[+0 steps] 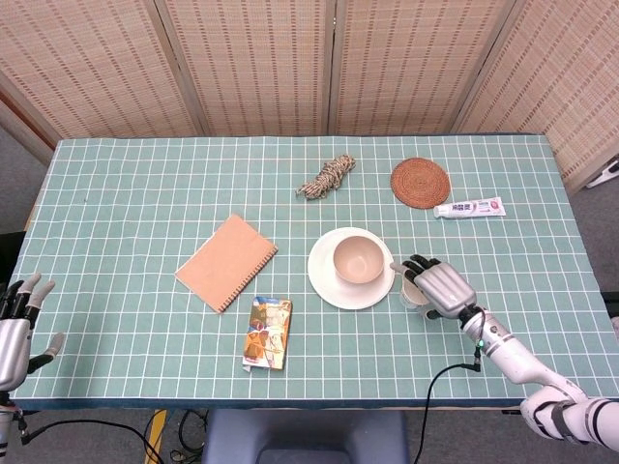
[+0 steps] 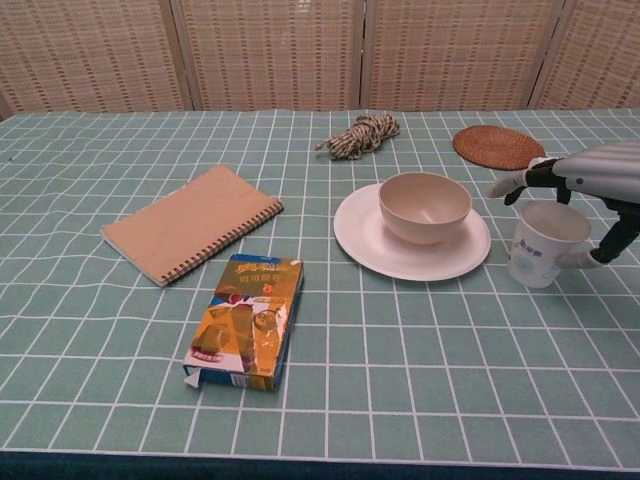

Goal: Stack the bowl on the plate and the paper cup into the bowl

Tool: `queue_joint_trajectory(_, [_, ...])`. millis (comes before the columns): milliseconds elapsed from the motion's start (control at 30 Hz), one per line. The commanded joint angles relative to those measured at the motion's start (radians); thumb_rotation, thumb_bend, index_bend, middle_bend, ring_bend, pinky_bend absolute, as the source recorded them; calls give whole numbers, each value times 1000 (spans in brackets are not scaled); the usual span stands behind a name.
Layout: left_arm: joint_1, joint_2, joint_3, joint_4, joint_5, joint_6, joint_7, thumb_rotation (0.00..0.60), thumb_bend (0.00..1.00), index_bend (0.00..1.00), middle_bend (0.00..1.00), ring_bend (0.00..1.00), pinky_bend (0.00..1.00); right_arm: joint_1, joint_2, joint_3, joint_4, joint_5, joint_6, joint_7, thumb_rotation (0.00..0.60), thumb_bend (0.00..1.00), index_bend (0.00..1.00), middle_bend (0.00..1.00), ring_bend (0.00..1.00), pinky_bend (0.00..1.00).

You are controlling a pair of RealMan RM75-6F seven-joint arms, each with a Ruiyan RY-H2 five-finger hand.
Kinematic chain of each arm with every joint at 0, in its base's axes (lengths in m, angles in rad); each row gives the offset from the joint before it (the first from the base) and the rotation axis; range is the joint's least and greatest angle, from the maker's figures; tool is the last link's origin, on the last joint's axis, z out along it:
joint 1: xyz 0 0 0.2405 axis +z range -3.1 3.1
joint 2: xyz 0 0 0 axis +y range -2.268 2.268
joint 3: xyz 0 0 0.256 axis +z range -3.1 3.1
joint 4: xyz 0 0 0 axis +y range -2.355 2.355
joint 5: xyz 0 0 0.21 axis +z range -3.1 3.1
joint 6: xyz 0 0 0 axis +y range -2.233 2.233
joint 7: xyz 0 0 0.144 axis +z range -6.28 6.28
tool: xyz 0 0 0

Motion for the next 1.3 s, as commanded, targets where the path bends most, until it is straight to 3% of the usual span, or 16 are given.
queue_joint_trajectory(33, [0, -1, 0, 0, -1, 0, 0, 600, 286, 138, 11, 86, 32, 0, -4, -1, 8, -13, 9, 14, 600, 277, 260, 268, 210, 429])
queue_joint_trajectory(367, [-4, 1, -3, 0, -2, -2, 1, 600, 287, 138, 11, 85, 32, -16, 109, 25, -107, -60, 109, 7, 600, 284, 276, 278, 224, 457])
queue_joint_trajectory(700, [-4, 0, 0, -6, 5, 1, 4, 600, 287, 138, 11, 85, 32, 40, 197, 106, -205, -19, 79, 12, 600, 284, 276, 277, 224, 457])
queue_joint_trajectory(1000, [1, 4, 2, -11, 10, 9, 3, 600, 287, 138, 11, 85, 32, 162, 92, 157, -123, 56, -76, 3, 600, 284, 276, 278, 224, 457])
queue_joint_trajectory(1300, [11, 5, 5, -6, 10, 19, -9, 600, 286, 138, 11, 85, 32, 256, -62, 160, 19, 102, -186, -32, 600, 284, 276, 254, 218, 449])
